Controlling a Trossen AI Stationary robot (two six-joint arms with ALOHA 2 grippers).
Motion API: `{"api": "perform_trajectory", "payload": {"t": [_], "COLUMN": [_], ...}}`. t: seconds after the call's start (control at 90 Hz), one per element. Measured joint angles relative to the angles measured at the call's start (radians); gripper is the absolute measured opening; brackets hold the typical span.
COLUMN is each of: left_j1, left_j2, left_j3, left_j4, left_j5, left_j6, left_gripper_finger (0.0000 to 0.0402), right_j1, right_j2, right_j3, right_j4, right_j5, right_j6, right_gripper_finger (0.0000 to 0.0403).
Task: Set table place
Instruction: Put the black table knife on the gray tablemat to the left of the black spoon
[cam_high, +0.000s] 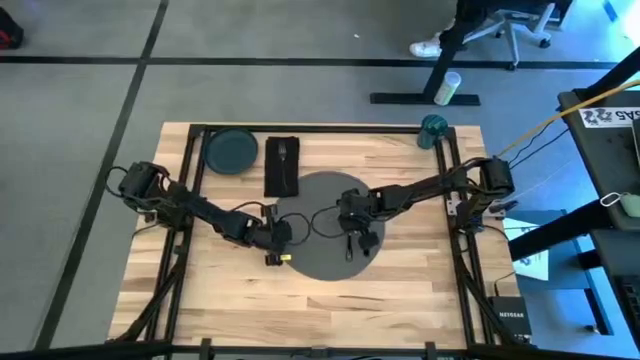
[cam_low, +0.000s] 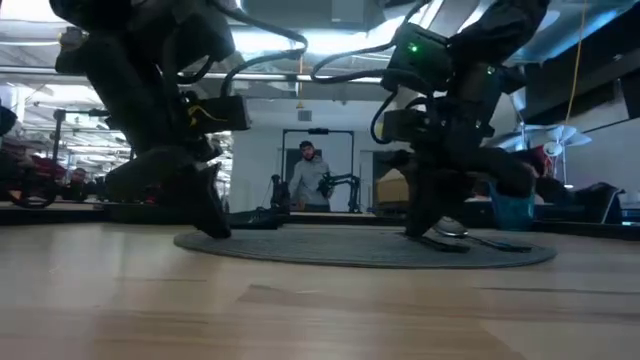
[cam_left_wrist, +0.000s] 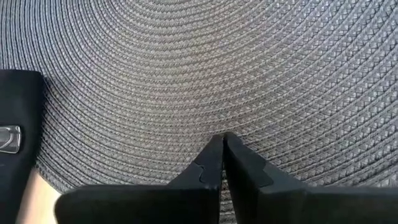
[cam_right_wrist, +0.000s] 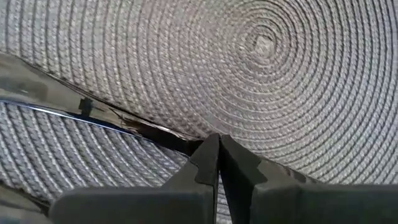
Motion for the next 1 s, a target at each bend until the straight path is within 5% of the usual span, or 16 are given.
{"api": "perform_trajectory", "payload": {"t": [1.0], "left_j1": [-0.002], "left_j2": [0.0], "left_j3": [0.0], "left_j4": [-0.023], "left_j5": [0.01], "left_j6": [-0.005], "left_gripper_finger": [0.0], "right_j1": [-0.016], "right_j2": [-0.049], "right_j3": [-0.009], "right_j4": [-0.022], "right_j5": [-0.023], "right_j6": [-0.027], "right_gripper_finger": [0.0]}}
